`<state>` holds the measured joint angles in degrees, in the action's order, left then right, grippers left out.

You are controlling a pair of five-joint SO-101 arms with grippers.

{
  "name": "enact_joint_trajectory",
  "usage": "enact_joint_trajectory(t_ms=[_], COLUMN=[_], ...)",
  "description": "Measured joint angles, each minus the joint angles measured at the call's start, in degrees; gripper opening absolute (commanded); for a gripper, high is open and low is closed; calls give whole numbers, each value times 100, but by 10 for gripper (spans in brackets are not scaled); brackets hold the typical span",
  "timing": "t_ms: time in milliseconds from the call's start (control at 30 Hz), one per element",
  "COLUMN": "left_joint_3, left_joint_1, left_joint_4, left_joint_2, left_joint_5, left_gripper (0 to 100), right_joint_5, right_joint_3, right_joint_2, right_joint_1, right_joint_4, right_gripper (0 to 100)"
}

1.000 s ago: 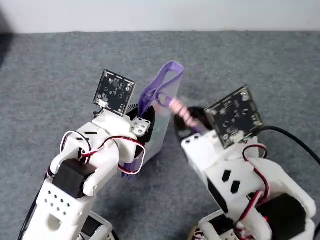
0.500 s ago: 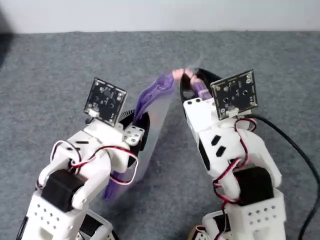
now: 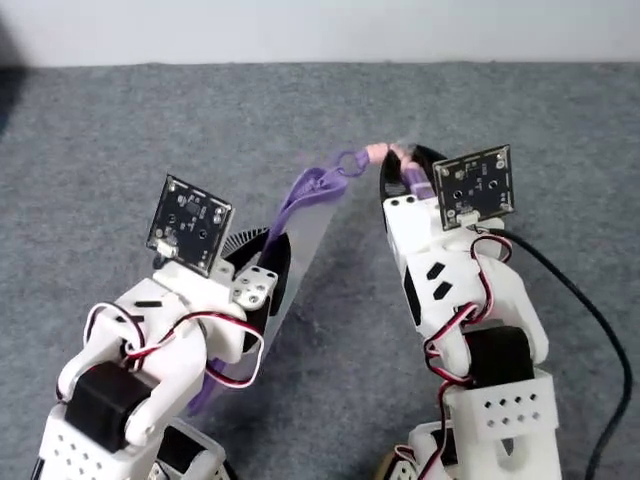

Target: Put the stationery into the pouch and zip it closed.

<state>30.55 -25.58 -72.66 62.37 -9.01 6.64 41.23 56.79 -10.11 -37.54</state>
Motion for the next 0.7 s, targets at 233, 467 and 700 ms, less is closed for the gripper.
enact_joint_trajectory(t_ms=[233, 467, 700], left_joint_3=[18, 18, 9], left_joint_1=[211, 264, 360], left_joint_4=[-9, -18, -18], left_joint_2=[404, 923, 1327], left_joint_5=[0, -18, -26], left_gripper=[9, 9, 9], right_joint_5=[0, 211, 519], right_joint_3=[431, 1222, 1864], right_joint_2=[18, 18, 0], right_joint_1=[-9, 0, 299], right_joint_4=[70, 598, 879], right_gripper=[7, 7, 7])
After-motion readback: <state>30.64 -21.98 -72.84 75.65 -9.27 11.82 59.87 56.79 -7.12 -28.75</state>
